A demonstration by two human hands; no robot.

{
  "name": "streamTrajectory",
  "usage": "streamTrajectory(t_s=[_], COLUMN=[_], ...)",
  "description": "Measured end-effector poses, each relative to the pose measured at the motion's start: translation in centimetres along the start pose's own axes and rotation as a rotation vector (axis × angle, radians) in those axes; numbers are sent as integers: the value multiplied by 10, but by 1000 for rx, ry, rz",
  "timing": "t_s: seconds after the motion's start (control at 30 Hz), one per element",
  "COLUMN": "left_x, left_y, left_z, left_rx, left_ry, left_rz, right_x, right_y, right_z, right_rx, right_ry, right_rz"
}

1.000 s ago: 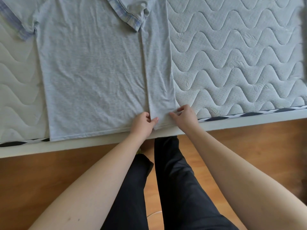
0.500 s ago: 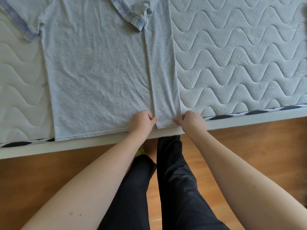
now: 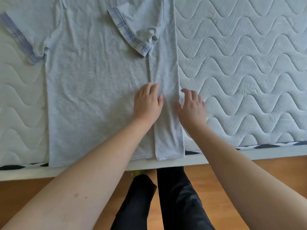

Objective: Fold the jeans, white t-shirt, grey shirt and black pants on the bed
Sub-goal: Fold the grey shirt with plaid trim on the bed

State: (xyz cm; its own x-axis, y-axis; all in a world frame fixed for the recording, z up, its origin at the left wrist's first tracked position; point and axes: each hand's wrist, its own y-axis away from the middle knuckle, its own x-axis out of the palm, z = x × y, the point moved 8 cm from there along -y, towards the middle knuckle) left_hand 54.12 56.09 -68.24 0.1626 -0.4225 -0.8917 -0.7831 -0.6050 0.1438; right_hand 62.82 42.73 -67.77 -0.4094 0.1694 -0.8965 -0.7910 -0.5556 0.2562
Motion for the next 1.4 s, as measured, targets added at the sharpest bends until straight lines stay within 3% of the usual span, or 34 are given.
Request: streamTrajectory(t_s=[0.03, 0.13, 0.27, 0.4, 0.5, 0.93, 1.07, 1.2, 1.4], left_x=[2, 4, -10, -30, -26, 11, 13, 12, 11], left_y=[-14, -53, -95, -127, -140, -153, -153, -153, -152], left_z=[-2, 2, 5, 35, 60, 84, 86, 85, 84], left_rx=[33, 107, 264, 115, -15, 25, 47, 77, 87], left_ry=[-45, -147, -280, -270, -237, -274, -272, -260, -214], left_rz=[3, 2, -84, -176, -157, -26, -67, -99, -88], right_x=[3, 31, 40, 25, 13, 8, 17, 3, 1], right_y=[-8, -19, -37, -83, -130, -286, -309, -342, -379], right_z=[9, 15, -2, 5, 26, 119, 123, 122, 107], right_rx=[-80, -217, -168, -103, -152, -328, -344, -299, -219], right_ry=[28, 209, 287, 238, 186, 76, 144, 94, 157], right_rz=[-12, 150, 179, 140, 120, 103, 129, 11, 134])
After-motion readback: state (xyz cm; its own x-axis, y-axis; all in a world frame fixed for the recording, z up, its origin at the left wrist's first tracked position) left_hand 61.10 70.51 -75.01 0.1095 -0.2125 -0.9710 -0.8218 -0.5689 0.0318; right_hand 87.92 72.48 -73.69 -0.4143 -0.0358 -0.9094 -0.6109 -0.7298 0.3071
